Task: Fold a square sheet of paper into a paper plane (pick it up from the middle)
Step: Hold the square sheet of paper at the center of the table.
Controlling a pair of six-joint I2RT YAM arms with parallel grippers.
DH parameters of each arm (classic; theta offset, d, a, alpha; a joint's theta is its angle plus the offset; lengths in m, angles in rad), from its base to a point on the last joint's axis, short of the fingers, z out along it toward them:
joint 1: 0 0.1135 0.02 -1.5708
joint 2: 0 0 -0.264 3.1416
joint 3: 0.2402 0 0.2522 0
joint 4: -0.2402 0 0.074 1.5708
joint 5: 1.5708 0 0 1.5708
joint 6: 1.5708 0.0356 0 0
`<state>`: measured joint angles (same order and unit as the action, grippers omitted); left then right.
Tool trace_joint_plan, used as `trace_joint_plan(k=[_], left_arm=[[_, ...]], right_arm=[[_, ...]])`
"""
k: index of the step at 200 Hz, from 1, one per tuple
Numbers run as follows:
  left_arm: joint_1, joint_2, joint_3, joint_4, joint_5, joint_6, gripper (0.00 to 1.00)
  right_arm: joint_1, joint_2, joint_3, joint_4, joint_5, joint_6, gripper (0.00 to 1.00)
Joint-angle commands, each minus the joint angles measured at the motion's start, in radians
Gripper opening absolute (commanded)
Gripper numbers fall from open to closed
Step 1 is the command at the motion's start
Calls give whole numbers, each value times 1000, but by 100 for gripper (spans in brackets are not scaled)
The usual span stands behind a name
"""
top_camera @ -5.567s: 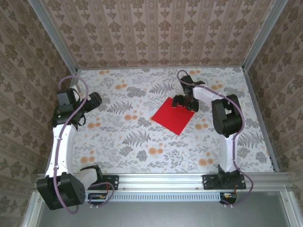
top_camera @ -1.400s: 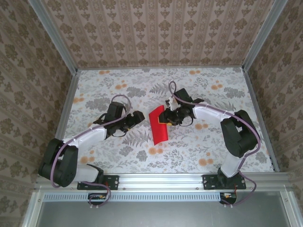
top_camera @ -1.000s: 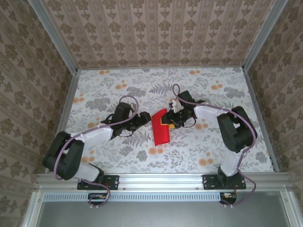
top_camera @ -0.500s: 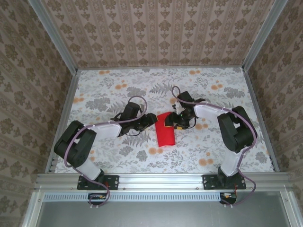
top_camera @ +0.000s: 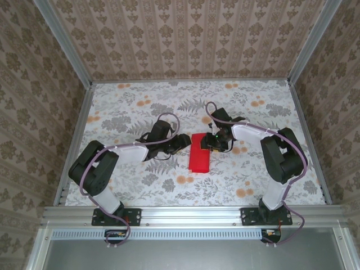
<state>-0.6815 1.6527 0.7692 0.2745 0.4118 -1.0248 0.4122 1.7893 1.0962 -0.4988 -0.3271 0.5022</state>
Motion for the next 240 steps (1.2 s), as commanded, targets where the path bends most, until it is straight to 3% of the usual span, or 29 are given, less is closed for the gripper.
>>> trace_joint_plan(k=[1, 56, 240], left_arm=[[-8, 29, 29, 48, 9, 3, 54], [-12, 111, 86, 74, 73, -6, 50], [-15, 173, 128, 45, 55, -16, 37]], right_arm=[[-4, 21, -18, -33, 48, 21, 51], [-6, 49, -14, -79, 47, -21, 51], [-18, 136, -38, -93, 179, 53, 47]])
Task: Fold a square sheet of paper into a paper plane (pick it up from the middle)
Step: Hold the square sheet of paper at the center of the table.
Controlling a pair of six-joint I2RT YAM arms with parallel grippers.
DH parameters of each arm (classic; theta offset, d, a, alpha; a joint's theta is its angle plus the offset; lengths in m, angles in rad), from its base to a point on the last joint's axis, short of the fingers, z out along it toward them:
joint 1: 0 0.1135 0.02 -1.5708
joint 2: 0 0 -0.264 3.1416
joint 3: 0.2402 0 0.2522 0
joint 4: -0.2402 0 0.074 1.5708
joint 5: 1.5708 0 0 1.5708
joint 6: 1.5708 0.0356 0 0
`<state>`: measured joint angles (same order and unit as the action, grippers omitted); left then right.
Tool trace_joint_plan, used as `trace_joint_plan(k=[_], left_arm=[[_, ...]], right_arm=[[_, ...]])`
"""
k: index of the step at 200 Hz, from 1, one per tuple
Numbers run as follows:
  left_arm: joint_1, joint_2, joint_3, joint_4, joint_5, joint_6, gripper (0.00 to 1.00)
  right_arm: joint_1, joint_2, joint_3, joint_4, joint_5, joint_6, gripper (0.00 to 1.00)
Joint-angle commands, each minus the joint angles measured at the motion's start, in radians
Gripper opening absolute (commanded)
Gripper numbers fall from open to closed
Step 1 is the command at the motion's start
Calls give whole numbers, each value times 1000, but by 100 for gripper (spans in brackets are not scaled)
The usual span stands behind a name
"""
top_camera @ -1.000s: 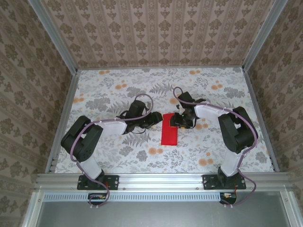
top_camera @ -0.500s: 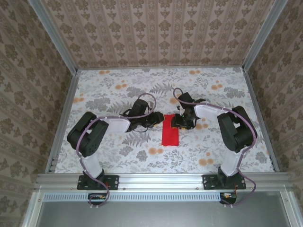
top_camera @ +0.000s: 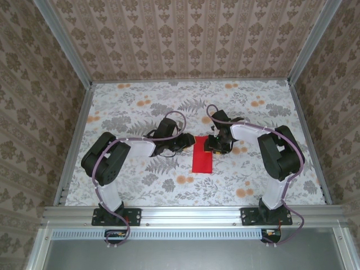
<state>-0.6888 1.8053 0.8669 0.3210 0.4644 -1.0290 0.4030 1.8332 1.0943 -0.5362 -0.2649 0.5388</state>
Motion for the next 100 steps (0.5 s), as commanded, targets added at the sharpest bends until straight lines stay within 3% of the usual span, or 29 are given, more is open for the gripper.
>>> trace_joint_plan(k=[1, 100], left_arm=[[-8, 21, 29, -2, 3, -12, 37], [-11, 41, 42, -8, 14, -13, 34]], right_arm=[[-8, 93, -35, -56, 117, 17, 47], [-7, 140, -45, -59, 164, 23, 48]])
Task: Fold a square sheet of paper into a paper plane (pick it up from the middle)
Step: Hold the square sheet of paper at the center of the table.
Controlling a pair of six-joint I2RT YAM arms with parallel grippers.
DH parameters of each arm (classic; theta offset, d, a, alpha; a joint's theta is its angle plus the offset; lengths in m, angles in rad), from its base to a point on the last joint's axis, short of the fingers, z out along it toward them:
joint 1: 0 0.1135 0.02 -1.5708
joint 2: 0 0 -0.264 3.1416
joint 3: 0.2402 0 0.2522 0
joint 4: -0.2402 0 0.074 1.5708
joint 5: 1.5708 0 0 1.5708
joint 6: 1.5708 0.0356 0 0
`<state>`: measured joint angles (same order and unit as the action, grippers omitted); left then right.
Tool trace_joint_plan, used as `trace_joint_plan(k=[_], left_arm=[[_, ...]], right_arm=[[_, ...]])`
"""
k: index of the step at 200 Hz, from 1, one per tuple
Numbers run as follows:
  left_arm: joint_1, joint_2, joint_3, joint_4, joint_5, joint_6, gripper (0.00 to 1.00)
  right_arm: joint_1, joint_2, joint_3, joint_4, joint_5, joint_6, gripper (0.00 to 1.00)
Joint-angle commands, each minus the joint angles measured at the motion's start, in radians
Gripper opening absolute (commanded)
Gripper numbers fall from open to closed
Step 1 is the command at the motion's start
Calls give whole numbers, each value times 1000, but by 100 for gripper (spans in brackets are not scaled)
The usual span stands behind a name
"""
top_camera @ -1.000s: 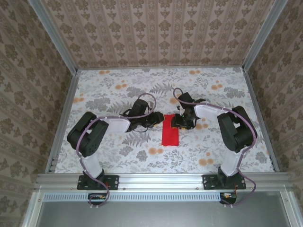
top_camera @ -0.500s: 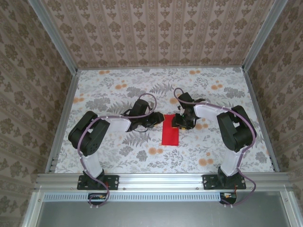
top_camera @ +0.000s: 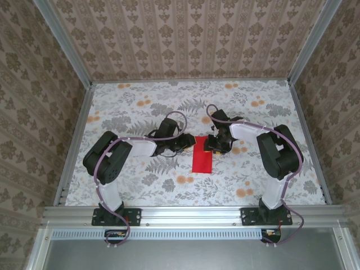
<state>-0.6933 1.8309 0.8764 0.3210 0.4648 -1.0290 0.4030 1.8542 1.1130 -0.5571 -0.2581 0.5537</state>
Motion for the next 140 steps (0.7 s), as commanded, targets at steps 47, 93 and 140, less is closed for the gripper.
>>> trace_joint_plan(k=[47, 93, 140], left_arm=[[-7, 27, 49, -8, 29, -8, 31], [-16, 60, 83, -25, 63, 0, 28], [-24, 82, 114, -71, 76, 10, 25]], right_arm=[[1, 138, -58, -40, 163, -1, 49], [4, 164, -54, -38, 169, 8, 50], [5, 181, -53, -38, 171, 2, 50]])
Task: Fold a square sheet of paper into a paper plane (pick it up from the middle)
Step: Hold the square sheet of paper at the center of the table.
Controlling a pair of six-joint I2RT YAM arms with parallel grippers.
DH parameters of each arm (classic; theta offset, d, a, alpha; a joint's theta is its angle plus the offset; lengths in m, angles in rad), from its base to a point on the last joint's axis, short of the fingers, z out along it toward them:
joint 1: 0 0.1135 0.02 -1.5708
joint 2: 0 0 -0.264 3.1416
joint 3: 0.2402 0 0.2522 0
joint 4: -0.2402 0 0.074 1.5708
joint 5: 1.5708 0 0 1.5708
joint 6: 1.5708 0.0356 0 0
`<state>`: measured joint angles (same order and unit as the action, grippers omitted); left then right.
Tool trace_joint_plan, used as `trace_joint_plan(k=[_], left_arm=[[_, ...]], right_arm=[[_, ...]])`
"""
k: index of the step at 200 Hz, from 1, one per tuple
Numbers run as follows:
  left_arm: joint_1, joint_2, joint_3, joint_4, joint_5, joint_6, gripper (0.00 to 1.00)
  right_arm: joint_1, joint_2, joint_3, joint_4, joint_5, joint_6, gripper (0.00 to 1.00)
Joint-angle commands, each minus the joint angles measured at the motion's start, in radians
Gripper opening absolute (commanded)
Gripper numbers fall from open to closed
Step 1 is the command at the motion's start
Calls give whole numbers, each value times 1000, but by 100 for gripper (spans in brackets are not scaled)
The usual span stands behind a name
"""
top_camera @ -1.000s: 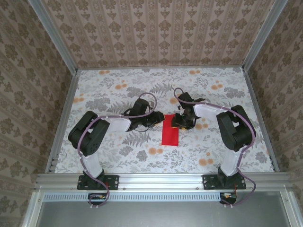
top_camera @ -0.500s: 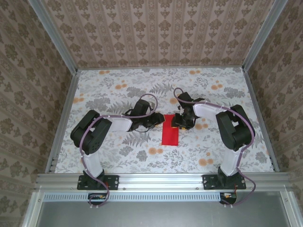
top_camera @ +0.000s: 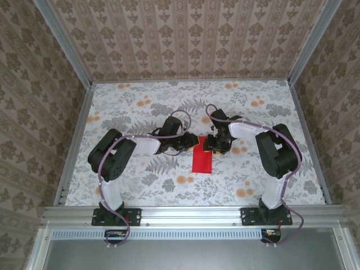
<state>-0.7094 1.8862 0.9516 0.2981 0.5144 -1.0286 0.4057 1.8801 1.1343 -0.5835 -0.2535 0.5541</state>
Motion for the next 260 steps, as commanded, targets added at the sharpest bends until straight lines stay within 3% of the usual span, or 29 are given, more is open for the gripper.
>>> trace_joint_plan(k=[1, 150, 232, 247, 260], left_arm=[[-8, 28, 40, -50, 26, 9, 25], [0, 115, 96, -306, -4, -23, 19], [10, 165, 139, -440, -17, 3, 15], [11, 169, 144, -451, -19, 8, 14], [10, 171, 147, -460, -21, 13, 14]], right_arm=[[2, 154, -75, -12, 166, 2, 50], [4, 118, -65, -21, 142, -6, 51], [-25, -234, -49, 34, -24, -9, 56], [-25, -239, -67, 103, -125, -1, 53], [-22, -213, -77, 154, -206, 29, 42]])
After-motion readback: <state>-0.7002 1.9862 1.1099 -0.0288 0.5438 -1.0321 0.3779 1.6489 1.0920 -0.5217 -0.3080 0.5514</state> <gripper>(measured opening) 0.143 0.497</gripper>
